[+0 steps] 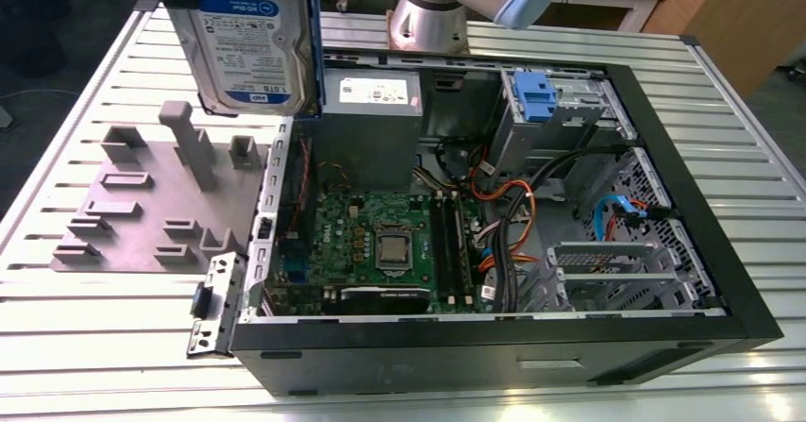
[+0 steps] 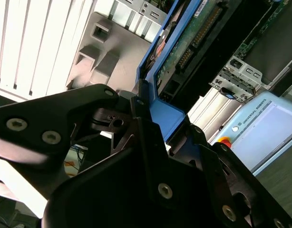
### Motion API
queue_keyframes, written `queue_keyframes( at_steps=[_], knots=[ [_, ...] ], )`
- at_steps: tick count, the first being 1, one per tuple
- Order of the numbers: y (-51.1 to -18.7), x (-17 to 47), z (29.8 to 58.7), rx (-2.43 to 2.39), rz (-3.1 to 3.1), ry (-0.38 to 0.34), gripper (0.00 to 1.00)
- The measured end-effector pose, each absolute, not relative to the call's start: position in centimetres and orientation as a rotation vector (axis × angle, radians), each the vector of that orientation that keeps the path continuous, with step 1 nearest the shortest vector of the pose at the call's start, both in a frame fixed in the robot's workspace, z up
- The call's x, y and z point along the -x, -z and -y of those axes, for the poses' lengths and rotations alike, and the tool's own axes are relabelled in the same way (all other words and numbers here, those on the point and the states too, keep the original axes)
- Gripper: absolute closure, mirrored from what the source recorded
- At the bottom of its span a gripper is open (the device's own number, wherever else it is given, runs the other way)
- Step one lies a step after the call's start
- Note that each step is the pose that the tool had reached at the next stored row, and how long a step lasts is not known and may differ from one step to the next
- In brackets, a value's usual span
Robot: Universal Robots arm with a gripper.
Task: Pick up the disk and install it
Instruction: 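Pick up the disk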
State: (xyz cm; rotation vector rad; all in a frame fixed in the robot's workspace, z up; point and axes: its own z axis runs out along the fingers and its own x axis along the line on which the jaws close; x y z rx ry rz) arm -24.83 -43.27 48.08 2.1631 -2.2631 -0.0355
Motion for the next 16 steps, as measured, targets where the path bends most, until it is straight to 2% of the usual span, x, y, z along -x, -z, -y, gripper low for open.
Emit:
queue_keyframes(
  at_steps=[16],
  knots=[
    [-48.1,23.6,43.3,-2.163,2.263,0.036,0.64]
  ],
)
